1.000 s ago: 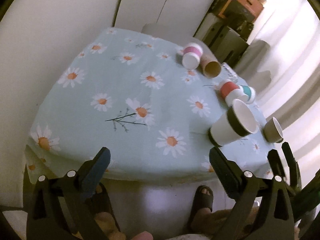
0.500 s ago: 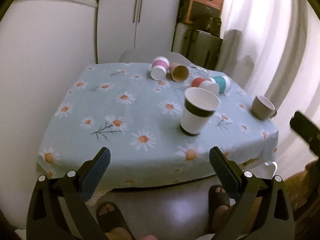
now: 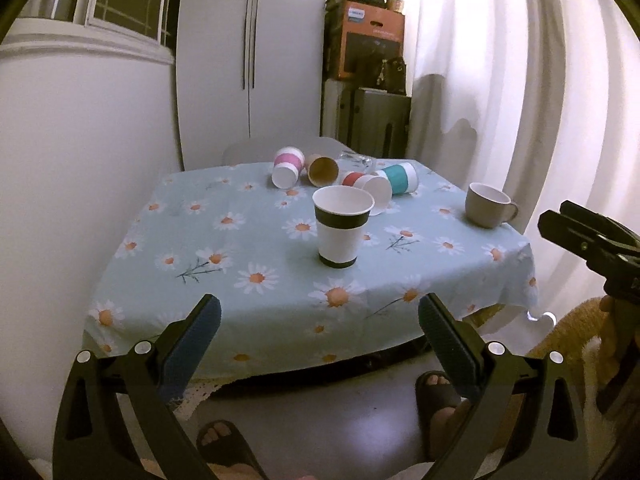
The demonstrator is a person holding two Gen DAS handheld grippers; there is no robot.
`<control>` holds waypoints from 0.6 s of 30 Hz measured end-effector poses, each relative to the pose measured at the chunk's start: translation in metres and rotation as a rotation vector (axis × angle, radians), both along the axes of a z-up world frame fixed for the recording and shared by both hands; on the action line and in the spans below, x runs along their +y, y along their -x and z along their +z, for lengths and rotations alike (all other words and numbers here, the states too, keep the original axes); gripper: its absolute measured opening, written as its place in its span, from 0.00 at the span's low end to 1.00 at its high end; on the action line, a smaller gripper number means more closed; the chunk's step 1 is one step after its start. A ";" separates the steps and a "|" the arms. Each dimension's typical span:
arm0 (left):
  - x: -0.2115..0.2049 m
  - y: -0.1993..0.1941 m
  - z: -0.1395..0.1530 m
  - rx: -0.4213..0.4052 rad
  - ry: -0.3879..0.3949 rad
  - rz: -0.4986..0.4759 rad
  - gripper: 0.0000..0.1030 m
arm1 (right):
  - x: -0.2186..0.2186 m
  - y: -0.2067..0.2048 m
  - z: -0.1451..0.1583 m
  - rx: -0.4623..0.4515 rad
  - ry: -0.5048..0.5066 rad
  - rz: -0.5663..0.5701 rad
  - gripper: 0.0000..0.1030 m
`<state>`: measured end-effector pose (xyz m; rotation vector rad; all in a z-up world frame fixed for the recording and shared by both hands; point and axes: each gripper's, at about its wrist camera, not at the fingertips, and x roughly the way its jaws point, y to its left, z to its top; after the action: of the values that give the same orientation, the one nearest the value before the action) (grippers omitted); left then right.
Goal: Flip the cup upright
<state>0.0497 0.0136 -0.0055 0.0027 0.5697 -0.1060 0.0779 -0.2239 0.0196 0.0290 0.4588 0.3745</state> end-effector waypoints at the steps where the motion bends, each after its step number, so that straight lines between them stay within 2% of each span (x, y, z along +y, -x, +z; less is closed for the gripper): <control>1: -0.001 0.003 0.000 -0.003 -0.002 -0.006 0.94 | 0.000 0.003 0.000 -0.002 0.001 0.004 0.95; 18: 0.002 0.038 0.007 -0.063 0.032 0.006 0.94 | 0.012 0.028 -0.006 -0.035 0.074 0.027 0.95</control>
<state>0.0117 0.0159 0.0011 -0.0264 0.5050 -0.1092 0.0496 -0.2116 0.0140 -0.0556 0.4384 0.3833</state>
